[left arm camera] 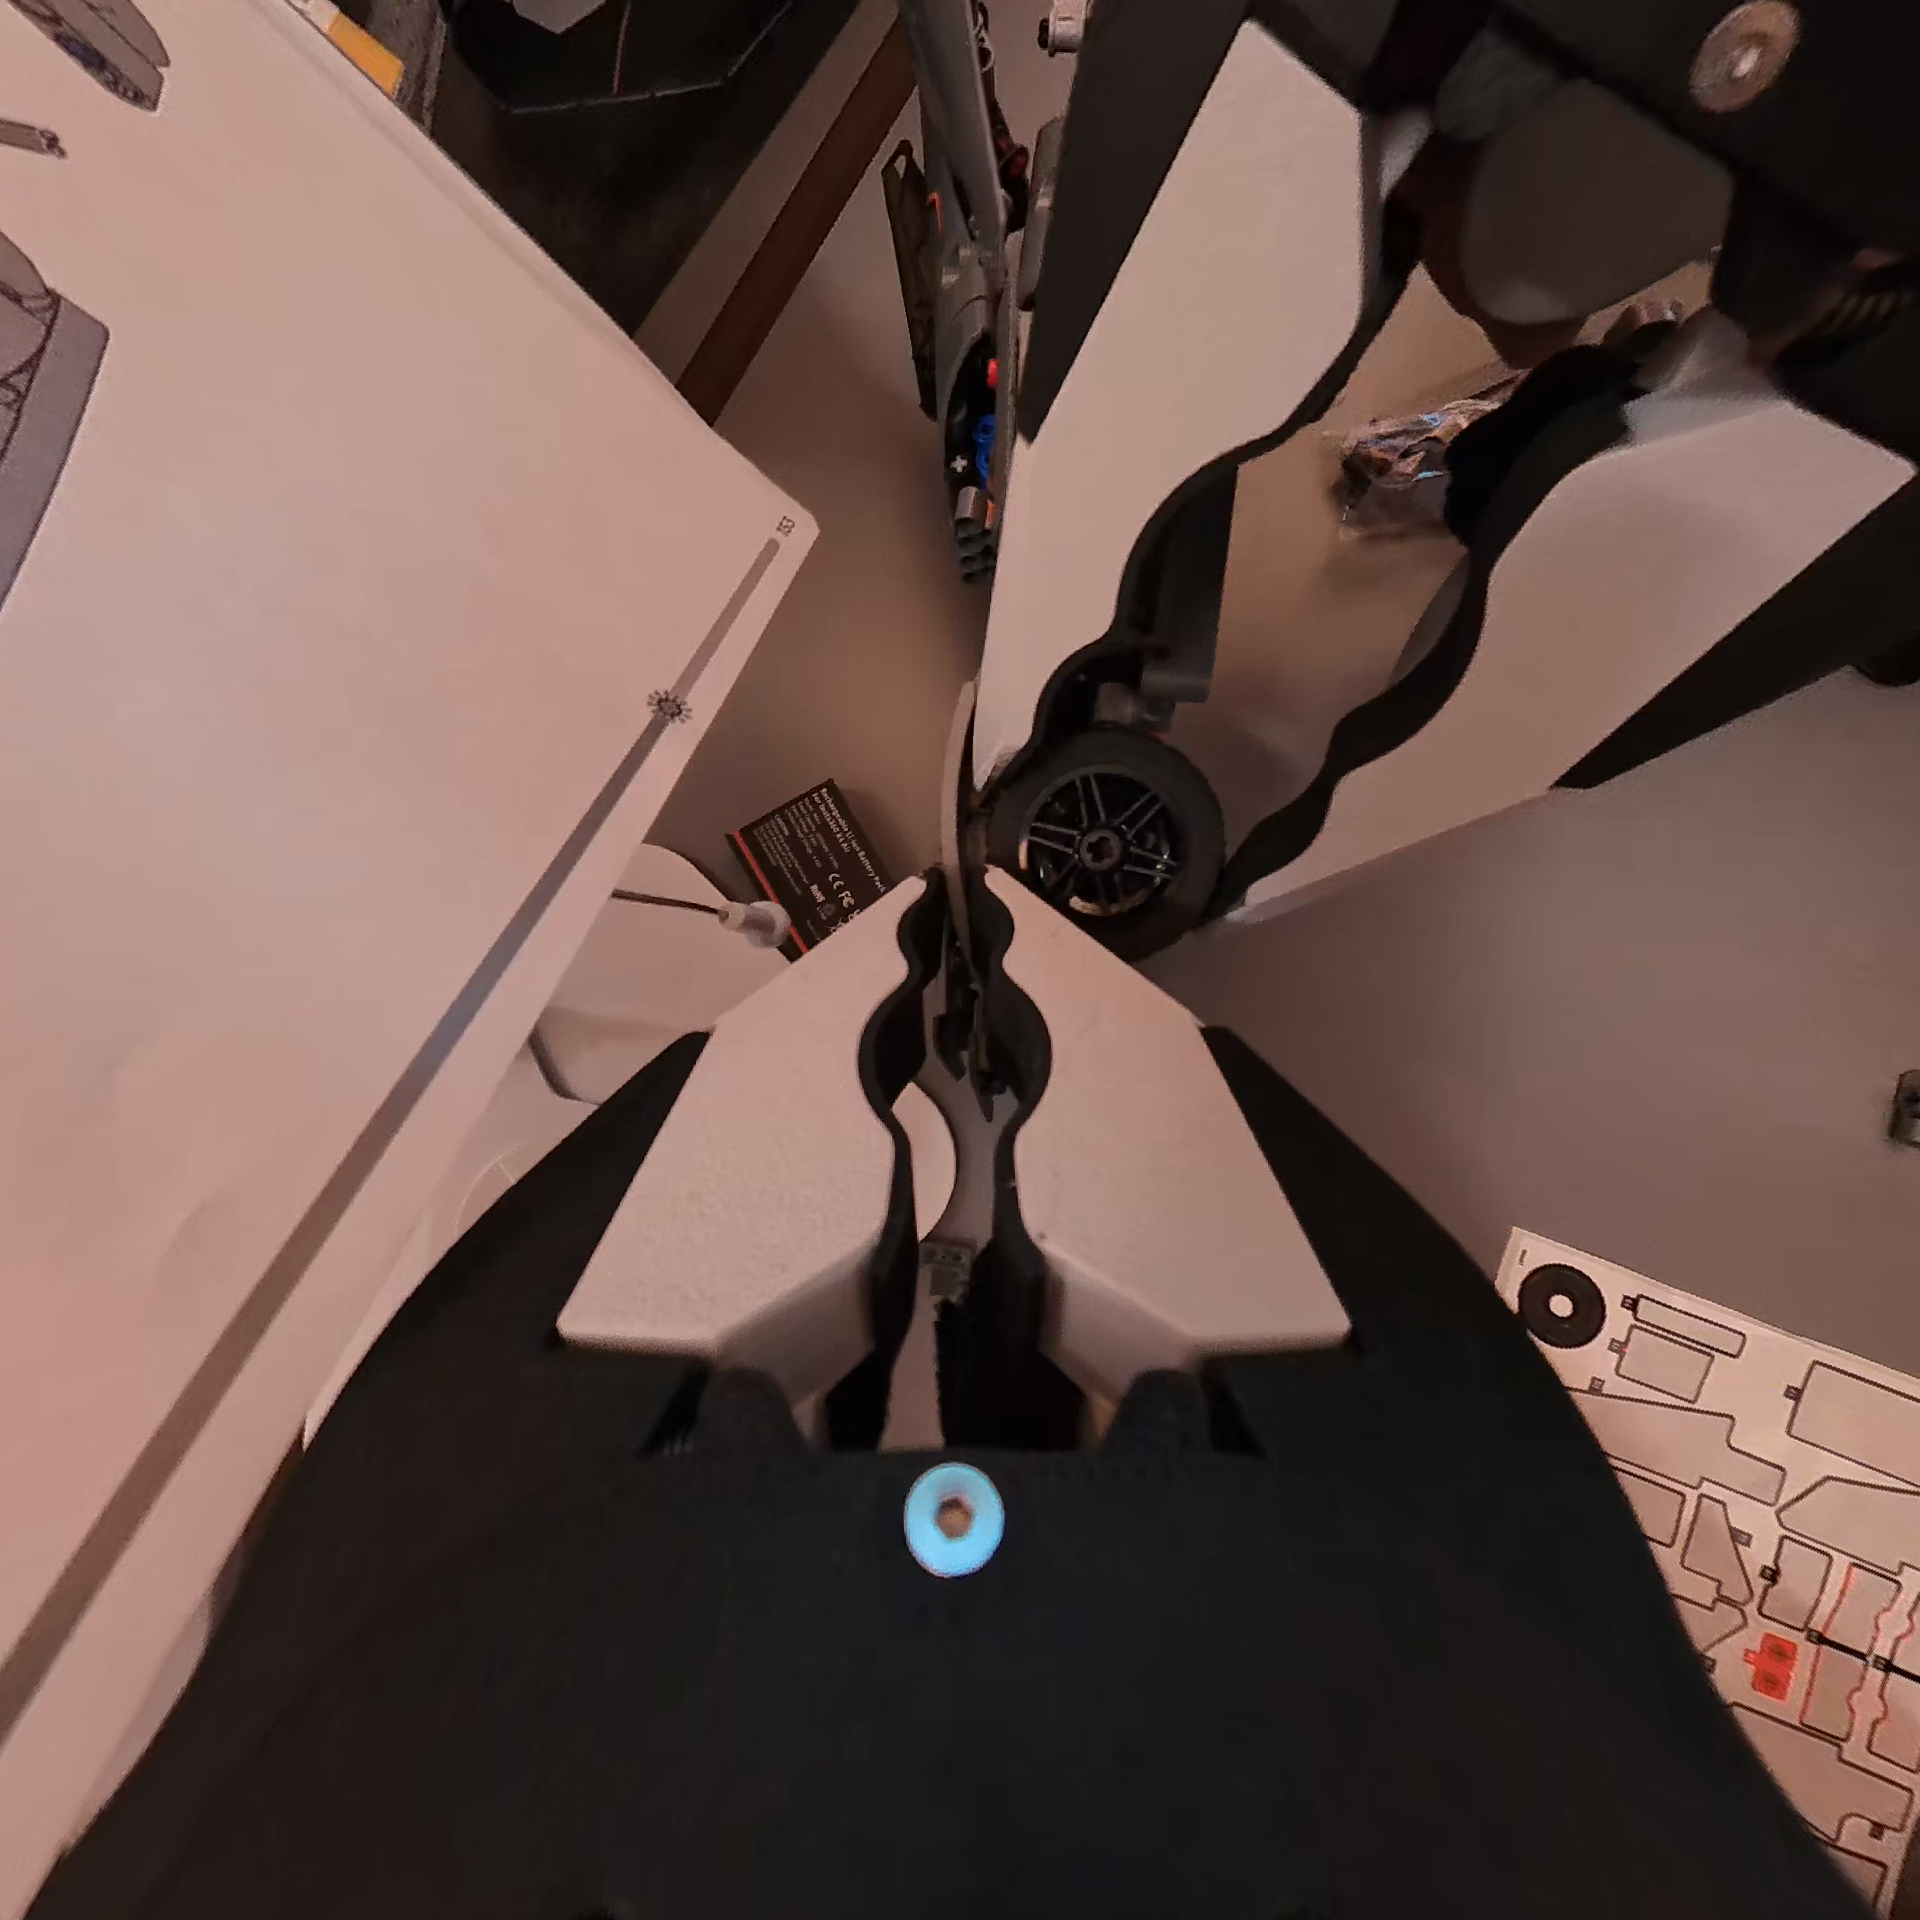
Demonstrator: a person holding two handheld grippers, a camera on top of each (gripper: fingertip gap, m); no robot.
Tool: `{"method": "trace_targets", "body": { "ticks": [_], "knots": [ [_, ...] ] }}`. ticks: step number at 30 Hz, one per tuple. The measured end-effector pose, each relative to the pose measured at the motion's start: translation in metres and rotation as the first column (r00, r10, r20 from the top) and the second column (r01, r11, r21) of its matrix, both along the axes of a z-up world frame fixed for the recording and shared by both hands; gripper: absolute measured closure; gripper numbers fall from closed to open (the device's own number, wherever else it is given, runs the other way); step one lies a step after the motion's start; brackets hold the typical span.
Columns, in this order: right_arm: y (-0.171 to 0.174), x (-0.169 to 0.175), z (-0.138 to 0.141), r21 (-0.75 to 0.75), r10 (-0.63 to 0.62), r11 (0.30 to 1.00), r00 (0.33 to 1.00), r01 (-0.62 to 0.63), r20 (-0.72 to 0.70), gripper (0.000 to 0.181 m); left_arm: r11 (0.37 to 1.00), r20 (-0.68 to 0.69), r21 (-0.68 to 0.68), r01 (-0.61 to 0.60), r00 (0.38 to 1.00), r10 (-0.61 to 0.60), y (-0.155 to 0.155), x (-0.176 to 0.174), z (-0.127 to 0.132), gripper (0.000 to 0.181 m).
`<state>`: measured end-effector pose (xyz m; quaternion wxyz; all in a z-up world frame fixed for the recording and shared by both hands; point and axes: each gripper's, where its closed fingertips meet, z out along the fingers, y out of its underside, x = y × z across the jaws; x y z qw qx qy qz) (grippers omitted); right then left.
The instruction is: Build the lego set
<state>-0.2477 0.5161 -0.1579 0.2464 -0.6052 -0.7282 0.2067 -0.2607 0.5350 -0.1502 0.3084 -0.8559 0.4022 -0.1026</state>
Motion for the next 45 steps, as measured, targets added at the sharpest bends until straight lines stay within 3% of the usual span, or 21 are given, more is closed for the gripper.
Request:
{"method": "trace_targets", "body": {
  "ticks": [5, 15, 26, 31, 35, 39, 45],
  "knots": [
    [0.000, 0.001, 0.000, 0.025, 0.008, 1.000, 1.000, -0.008, 0.010, 0.137, 1.000, 0.008, -0.007, -0.003, 1.000, 0.003, 0.000, 0.000, 0.000, 0.179],
    [0.000, -0.002, 0.001, -0.126, -0.089, 0.988, 0.995, 0.093, 0.035, 0.138, 1.000, -0.004, 0.004, -0.020, 1.000, 0.020, 0.003, -0.002, 0.000, 0.180],
    [-0.002, -0.003, 0.001, -0.078, -0.165, 0.982, 0.982, 0.172, 0.088, 0.134, 1.000, 0.008, -0.009, -0.018, 1.000, 0.019, 0.002, -0.002, -0.001, 0.178],
    [0.001, 0.003, -0.003, -0.037, -0.145, 0.988, 0.981, 0.151, 0.130, 0.126, 1.000, 0.003, -0.008, -0.022, 1.000, 0.022, 0.003, -0.002, -0.002, 0.177],
    [0.001, 0.006, 0.011, -0.006, -0.116, 0.993, 0.991, 0.116, 0.073, 0.131, 1.000, -0.016, -0.003, -0.022, 1.000, 0.022, 0.003, -0.002, -0.002, 0.176],
    [0.002, 0.007, 0.005, 0.021, -0.099, 0.995, 0.990, 0.098, 0.096, 0.138, 1.000, -0.012, -0.006, -0.027, 1.000, 0.027, 0.004, -0.002, -0.003, 0.177],
    [0.001, 0.004, 0.004, -0.083, -0.093, 0.992, 0.995, 0.097, 0.045, 0.142, 0.999, -0.021, -0.001, -0.035, 0.999, 0.035, 0.005, -0.003, -0.003, 0.179]
  ]
}}
